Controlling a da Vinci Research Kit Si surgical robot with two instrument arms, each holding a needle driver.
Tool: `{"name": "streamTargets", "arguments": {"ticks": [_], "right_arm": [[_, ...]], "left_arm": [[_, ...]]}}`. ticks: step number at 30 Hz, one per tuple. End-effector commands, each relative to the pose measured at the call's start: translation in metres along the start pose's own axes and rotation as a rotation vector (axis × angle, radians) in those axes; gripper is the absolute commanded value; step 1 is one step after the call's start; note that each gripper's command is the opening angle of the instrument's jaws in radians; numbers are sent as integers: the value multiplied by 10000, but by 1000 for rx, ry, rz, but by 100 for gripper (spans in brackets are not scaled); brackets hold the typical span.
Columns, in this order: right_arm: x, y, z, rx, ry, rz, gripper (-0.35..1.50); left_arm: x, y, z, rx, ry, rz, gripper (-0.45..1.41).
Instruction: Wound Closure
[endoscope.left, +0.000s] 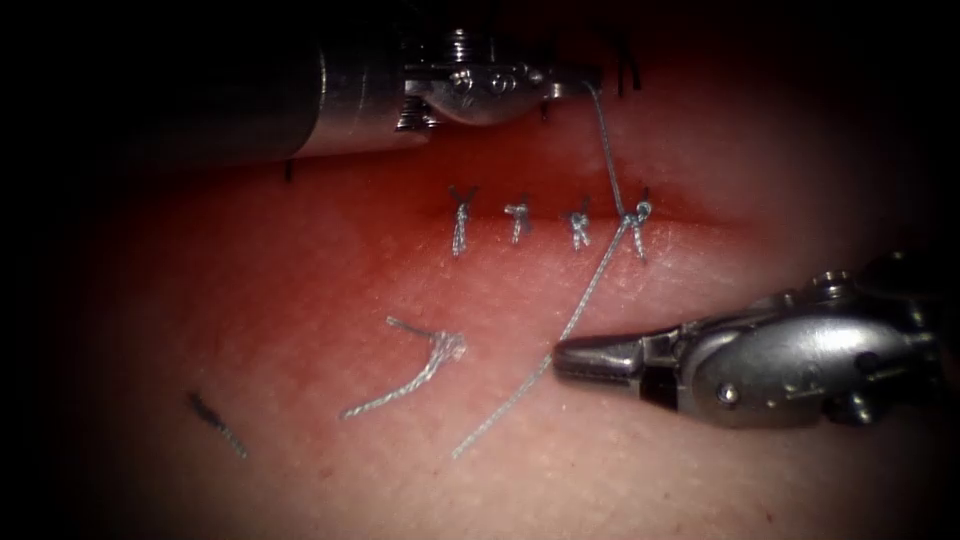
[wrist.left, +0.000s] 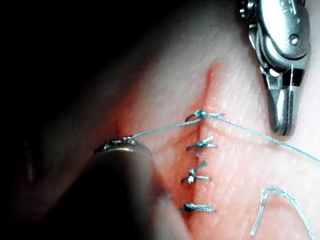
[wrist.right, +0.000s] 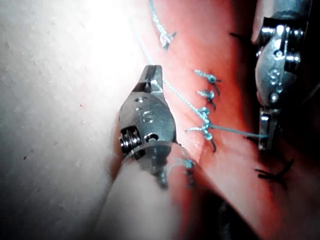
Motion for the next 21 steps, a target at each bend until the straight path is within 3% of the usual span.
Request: {"name": "streamTargets", "arguments": {"ticks": [1, 7, 11, 12, 13, 15, 21], "right_arm": [[-3, -7, 8, 24, -12, 112, -35], [-2, -9, -4, 23, -4, 281, -35], [4, 5, -16, -53, 57, 141, -35], [6, 9, -19, -103, 74, 101, 46], [9, 12, -19, -147, 58, 63, 98], [17, 22, -11, -252, -20, -58, 147], [30, 27, 1, -291, -72, -233, 148]], "left_arm": [[4, -7, 10, 7, 16, -18, -45], [8, -13, 17, 14, 44, -44, -45], [10, -12, 18, 15, 59, -55, -45], [9, -10, 15, 11, 64, -50, -45], [8, -9, 13, 9, 67, -48, -45], [7, -6, 8, 6, 69, -50, -45], [9, 0, -2, 4, 59, -59, -45]]}}
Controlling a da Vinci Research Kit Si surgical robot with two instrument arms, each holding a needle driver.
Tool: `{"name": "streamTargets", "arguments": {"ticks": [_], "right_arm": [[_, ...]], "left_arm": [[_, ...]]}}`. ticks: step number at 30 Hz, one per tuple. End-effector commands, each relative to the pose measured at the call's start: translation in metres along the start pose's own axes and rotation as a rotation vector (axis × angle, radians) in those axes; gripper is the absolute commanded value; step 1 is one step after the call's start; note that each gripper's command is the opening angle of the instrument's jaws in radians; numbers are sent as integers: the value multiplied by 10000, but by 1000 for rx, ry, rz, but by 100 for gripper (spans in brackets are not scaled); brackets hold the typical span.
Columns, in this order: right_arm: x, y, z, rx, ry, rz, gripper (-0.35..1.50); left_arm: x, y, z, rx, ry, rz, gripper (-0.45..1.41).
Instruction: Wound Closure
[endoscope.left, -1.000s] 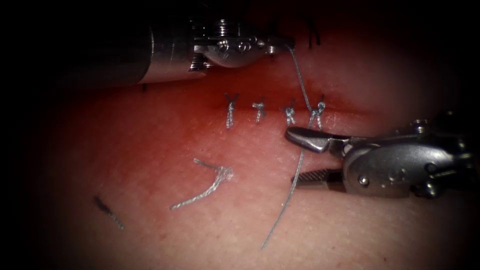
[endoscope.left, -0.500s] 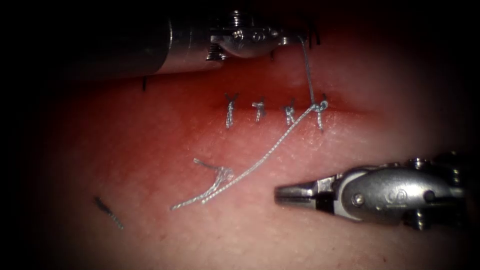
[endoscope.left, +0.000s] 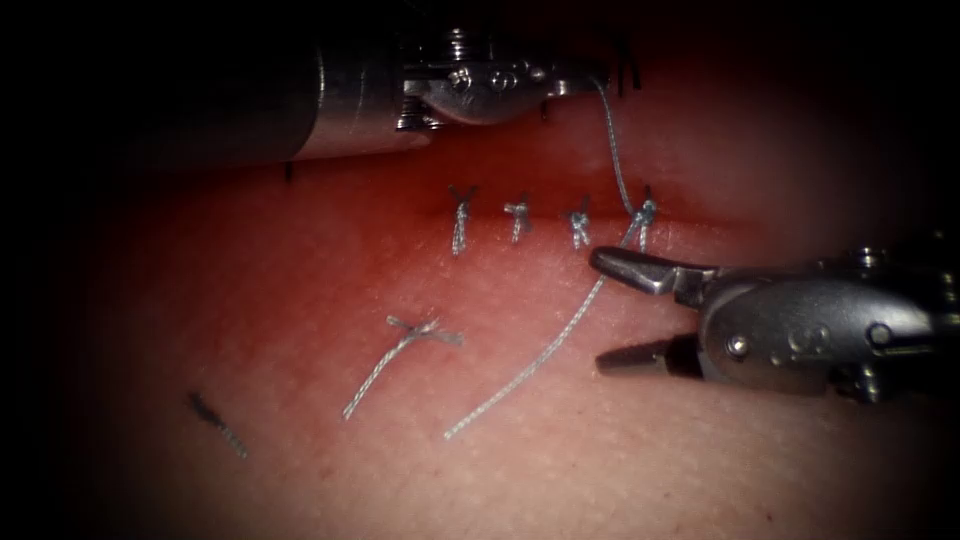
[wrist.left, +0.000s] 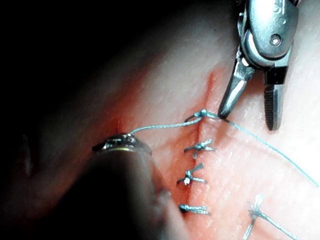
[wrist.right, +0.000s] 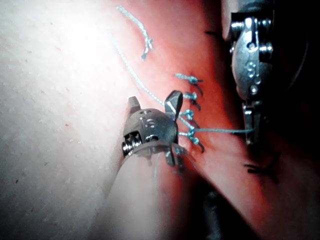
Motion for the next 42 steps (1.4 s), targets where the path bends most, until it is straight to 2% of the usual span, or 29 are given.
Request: {"name": "streamTargets", "arguments": {"ticks": [1, 3, 7, 9, 17, 20, 21, 23, 24, 25, 27, 28, 30, 31, 32, 35, 38, 42], "right_arm": [[6, 1, 14, -4, -14, -34, 147], [7, 0, 15, 1, -49, -84, 145], [9, -11, 27, 29, -200, -255, 143], [9, -15, 29, 30, -229, -283, 140], [16, -33, 41, 43, -191, -358, 137], [15, -36, 45, 39, -193, -362, 128], [12, -39, 47, 52, -197, -365, 106], [8, -44, 48, 58, -199, -371, 38], [5, -48, 47, 57, -198, -382, -31], [5, -48, 47, 57, -198, -382, -31], [-4, -52, 43, 114, -161, -316, -35], [-11, -52, 37, 206, -122, -228, -35], [-18, -48, 25, 232, -98, -93, -35], [-23, -41, 14, 213, -54, 59, -35], [-28, -31, 1, 163, 30, 279, -35], [-32, -19, -10, 121, 116, 511, -35], [-36, -13, -11, 98, 151, 614, -35], [-34, -10, -12, 89, 169, 642, -35]], "left_arm": [[3, -5, 6, 2, -2, 0, -45], [4, -6, 5, 2, -1, -1, -45], [7, -6, 7, 4, -3, -4, -45], [8, -6, 7, 4, -3, -5, -45], [13, -2, 6, 4, -3, -4, -45], [15, 1, 5, 6, -1, -4, -45], [16, 1, 5, 6, -1, -4, -45], [16, 1, 5, 6, -1, -4, -45], [17, 1, 6, 7, -2, -5, -45], [17, 1, 6, 7, -2, -5, -45], [18, -1, 9, 7, -5, -7, -45], [20, -3, 13, 4, 0, -9, -45], [21, -6, 18, 2, 9, -12, -45], [21, -11, 24, 3, 14, -20, -45], [18, -18, 30, 6, 15, -34, -45], [13, -29, 41, 16, 20, -53, -45], [6, -41, 54, 35, 29, -69, -45], [-4, -56, 65, 57, 51, -74, -45]]}}
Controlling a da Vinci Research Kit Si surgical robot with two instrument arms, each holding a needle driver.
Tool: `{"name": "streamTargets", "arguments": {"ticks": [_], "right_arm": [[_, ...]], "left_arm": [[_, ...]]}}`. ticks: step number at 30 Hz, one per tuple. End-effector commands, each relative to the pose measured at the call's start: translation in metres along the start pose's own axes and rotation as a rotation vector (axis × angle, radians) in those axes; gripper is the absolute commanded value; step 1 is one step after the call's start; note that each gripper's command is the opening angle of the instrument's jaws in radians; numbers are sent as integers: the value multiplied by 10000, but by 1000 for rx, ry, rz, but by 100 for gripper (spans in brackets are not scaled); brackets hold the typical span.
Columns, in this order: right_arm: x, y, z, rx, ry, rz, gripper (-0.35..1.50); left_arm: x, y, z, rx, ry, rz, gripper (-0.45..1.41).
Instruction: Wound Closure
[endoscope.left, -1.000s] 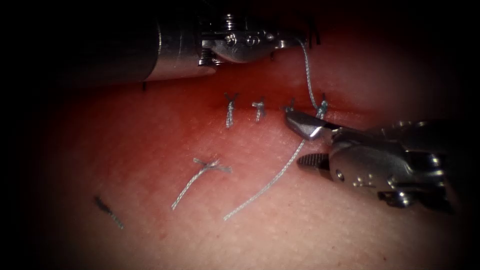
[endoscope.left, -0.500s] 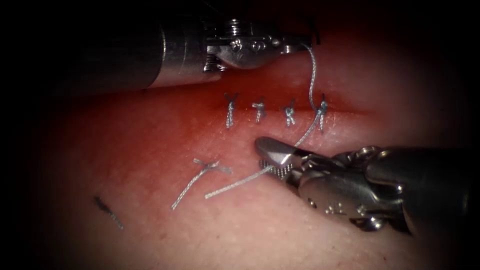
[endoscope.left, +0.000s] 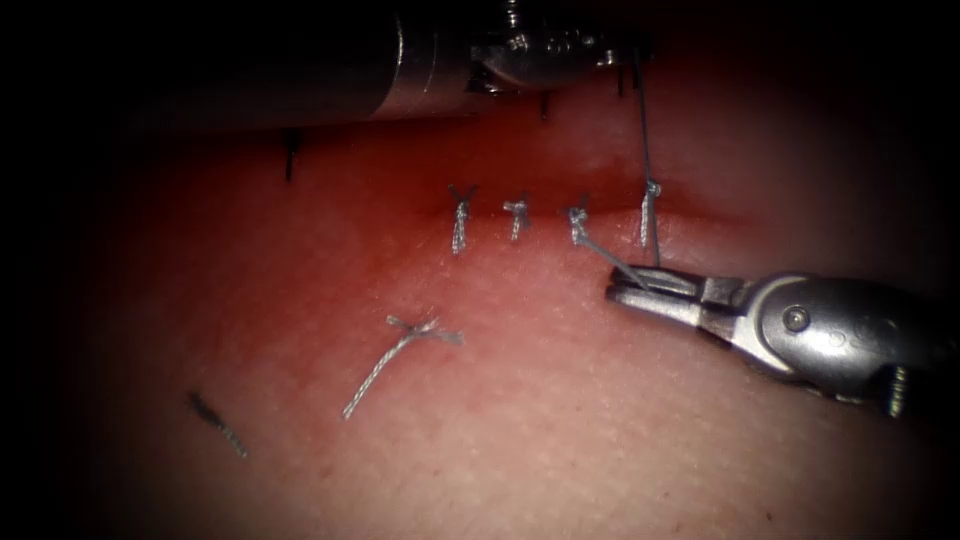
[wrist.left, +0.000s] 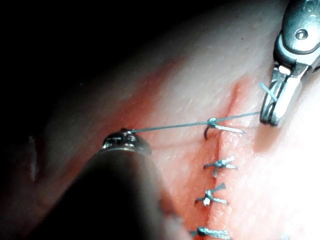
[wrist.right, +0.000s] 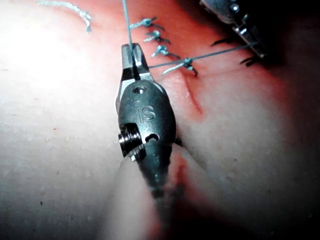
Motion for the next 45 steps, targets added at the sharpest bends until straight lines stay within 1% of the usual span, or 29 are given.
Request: {"name": "streamTargets", "arguments": {"ticks": [1, 4, 5, 6, 8, 13, 17, 19, 23, 25, 29, 30, 33, 37, 41, 45], "right_arm": [[4, -3, 8, -2, 4, 7, -35], [6, -13, 5, -1, -7, 93, -35], [6, -17, 3, -1, -22, 101, -35], [4, -22, 0, 6, -48, 167, -35], [1, -29, -2, 18, -69, 219, -35], [1, -58, -9, 49, -94, 226, -35], [8, -72, -11, 60, -86, 229, -35], [12, -79, -10, 64, -82, 226, -35], [6, -79, -7, 61, -81, 221, -35], [-3, -74, -5, 60, -89, 228, -35], [-20, -74, -1, 62, -111, 244, -35], [-25, -78, 0, 71, -124, 248, -35], [-27, -87, -2, 82, -134, 245, -35], [-33, -91, -5, 86, -148, 259, -35], [-40, -97, -12, 94, -177, 270, -35], [-43, -107, -16, 102, -182, 275, -35]], "left_arm": [[0, -9, 9, 15, 11, 3, -45], [-5, -16, 17, 42, 43, 5, -45], [-6, -16, 21, 49, 43, 8, -45], [-8, -15, 28, 57, 41, 11, -45], [-10, -12, 33, 63, 41, 17, -45], [-15, -9, 33, 81, 50, 27, -45], [-18, -11, 23, 108, 45, 31, -45], [-18, -13, 13, 126, 38, 38, -45], [-17, -17, 11, 145, 20, 70, -45], [-15, -18, 16, 161, 5, 96, -45], [-18, -22, 23, 176, -17, 128, -45], [-21, -25, 25, 185, -28, 132, -45], [-30, -30, 26, 195, -36, 138, -45], [-39, -34, 29, 200, -43, 142, -45], [-40, -35, 34, 206, -49, 143, -45], [-40, -38, 36, 208, -51, 140, -45]]}}
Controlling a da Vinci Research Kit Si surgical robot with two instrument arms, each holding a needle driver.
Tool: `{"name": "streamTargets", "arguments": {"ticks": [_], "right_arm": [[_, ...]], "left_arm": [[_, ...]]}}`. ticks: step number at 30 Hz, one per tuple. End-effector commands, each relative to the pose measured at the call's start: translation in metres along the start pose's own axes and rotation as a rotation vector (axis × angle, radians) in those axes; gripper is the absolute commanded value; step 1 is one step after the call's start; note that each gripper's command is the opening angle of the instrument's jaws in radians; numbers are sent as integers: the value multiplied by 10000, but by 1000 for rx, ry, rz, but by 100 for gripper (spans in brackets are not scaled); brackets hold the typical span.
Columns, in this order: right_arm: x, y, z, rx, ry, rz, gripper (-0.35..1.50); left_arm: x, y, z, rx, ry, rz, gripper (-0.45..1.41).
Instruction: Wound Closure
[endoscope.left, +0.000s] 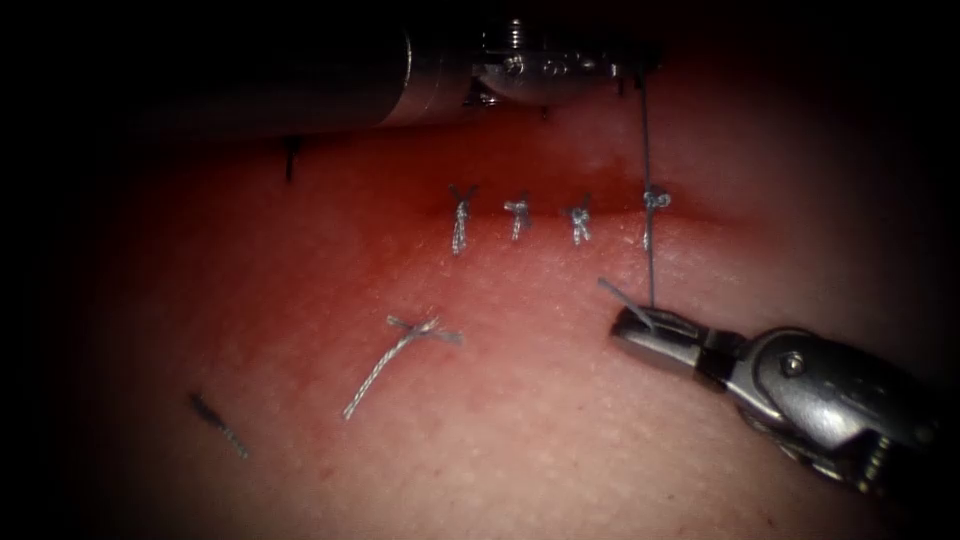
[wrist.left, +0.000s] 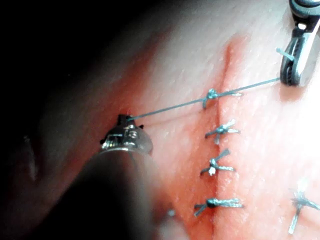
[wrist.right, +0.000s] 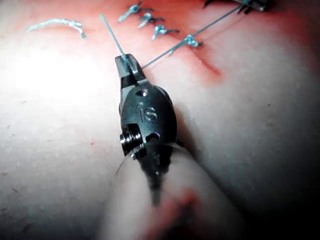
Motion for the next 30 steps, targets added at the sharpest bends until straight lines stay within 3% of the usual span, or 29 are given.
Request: {"name": "streamTargets", "arguments": {"ticks": [1, 6, 8, 9, 13, 14, 17, 18, 23, 25, 30], "right_arm": [[-3, -7, 8, 9, -3, 1, -35], [4, -10, 8, -5, 12, 13, -35], [14, 5, 7, -58, 81, 6, -35], [20, 11, 3, -65, 140, -35, -27], [39, 19, -10, -100, 232, -32, 34], [46, 21, -15, -125, 256, -25, 64], [67, 26, -32, -206, 307, 22, 121], [71, 27, -36, -215, 317, 30, 126], [108, 59, -58, -224, 331, 106, 126], [123, 83, -62, -216, 331, 144, 99], [133, 125, -35, -224, 256, 193, 106]], "left_arm": [[2, -5, 8, 2, 1, 0, -45], [3, 0, 4, 1, 0, 3, -45], [9, 7, -8, -13, 16, -20, -45], [14, 12, -18, -24, 22, -20, -45], [30, 20, -42, -62, 41, -47, -45], [35, 20, -50, -68, 45, -51, -45], [55, 16, -74, -87, 57, -68, -45], [60, 15, -78, -90, 59, -72, -45], [92, 8, -97, -98, 37, 0, -45], [99, 13, -101, -93, 17, 29, -45], [109, 17, -115, -98, 12, 42, -45]]}}
